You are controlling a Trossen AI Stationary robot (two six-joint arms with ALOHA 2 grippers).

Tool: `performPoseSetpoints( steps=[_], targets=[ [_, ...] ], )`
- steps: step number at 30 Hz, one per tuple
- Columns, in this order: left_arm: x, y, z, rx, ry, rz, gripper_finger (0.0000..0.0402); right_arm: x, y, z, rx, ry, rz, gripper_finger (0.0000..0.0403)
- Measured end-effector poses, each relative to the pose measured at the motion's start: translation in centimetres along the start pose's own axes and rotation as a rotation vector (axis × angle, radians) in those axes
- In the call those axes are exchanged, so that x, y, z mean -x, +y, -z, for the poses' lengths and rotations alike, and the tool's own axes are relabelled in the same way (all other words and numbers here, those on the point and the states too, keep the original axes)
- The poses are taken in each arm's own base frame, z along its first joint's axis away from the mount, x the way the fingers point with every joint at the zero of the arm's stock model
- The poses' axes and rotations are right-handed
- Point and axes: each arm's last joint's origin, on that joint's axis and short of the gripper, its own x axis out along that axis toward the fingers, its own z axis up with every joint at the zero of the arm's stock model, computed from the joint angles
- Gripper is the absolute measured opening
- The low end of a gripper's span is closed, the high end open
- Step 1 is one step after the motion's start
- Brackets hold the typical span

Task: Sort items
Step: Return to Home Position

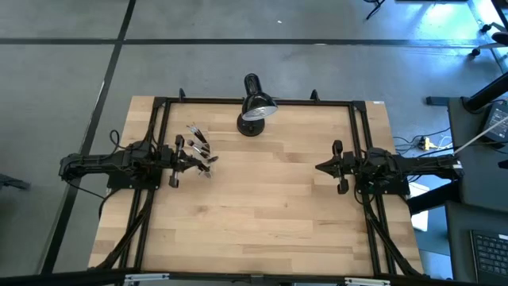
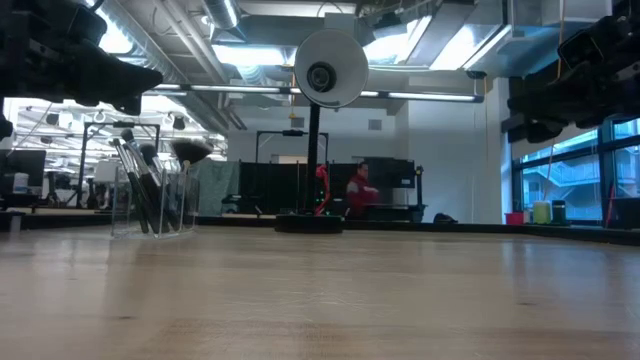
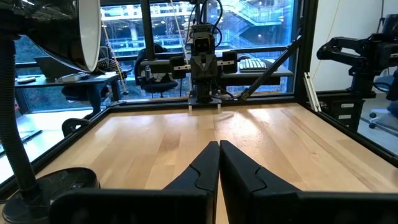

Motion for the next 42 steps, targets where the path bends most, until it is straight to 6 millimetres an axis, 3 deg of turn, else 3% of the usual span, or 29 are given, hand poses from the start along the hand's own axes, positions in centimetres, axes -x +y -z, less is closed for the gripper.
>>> performPoseSetpoints(
  steps=[42],
  targets=[
    [0.0,0.0,0.0,0.0,0.0,0.0,0.0007,0.0,0.0,0.01,0.0,0.001,0.0,0.0012]
  ],
)
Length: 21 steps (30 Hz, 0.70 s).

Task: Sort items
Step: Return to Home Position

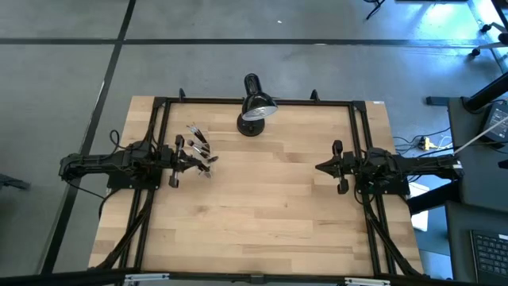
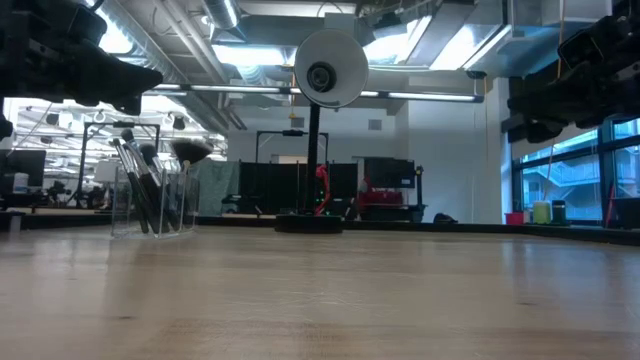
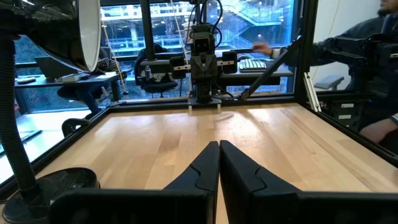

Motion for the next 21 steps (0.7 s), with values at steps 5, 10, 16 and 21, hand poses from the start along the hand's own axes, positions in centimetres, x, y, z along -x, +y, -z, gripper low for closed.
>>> performPoseSetpoints(
  steps=[5,10,16,21],
  targets=[
    [0.0,0.0,0.0,0.0,0.0,0.0,0.0007,0.0,0.0,0.0,0.0,0.0,0.0,0.0012],
    [0.0,0.0,0.0,0.0,0.0,0.0,0.0011,0.0,0.0,0.0,0.0,0.0,0.0,0.0012],
    [0.0,0.0,0.0,0.0,0.0,0.0,0.0012,0.0,0.0,0.0,0.0,0.0,0.0,0.0012],
    [0.0,0.0,0.0,0.0,0.0,0.0,0.0011,0.0,0.0,0.0,0.0,0.0,0.0,0.0012]
  ],
)
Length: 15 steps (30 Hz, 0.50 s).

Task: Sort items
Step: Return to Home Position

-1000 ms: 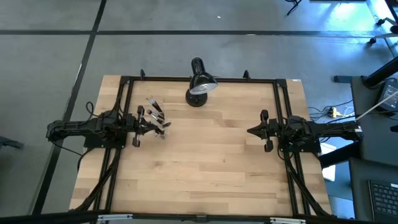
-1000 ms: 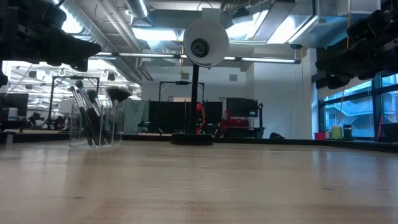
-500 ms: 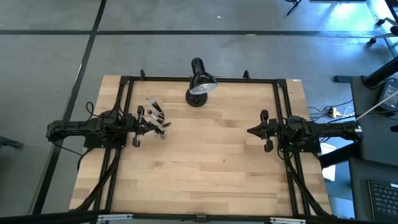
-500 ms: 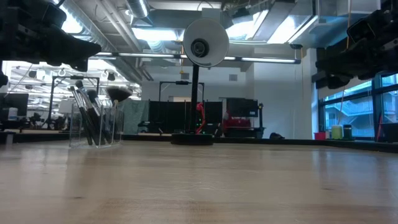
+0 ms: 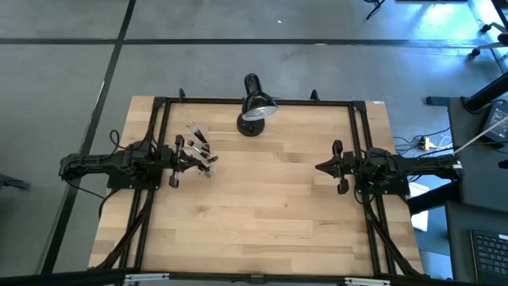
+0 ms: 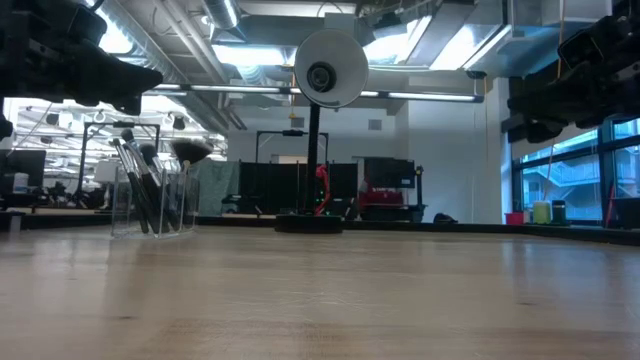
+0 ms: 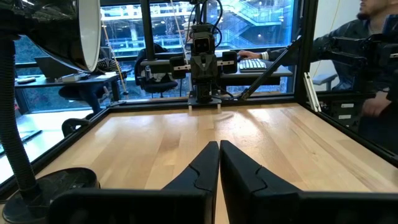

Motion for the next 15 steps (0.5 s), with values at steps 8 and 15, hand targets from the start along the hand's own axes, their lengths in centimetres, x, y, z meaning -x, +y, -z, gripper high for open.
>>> performPoseSetpoints(
  steps=[8,15],
  targets=[
    [0.0,0.0,0.0,0.0,0.0,0.0,0.0009,0.0,0.0,0.0,0.0,0.0,0.0,0.0012],
    [0.0,0.0,0.0,0.0,0.0,0.0,0.0011,0.0,0.0,0.0,0.0,0.0,0.0,0.0012]
  ],
)
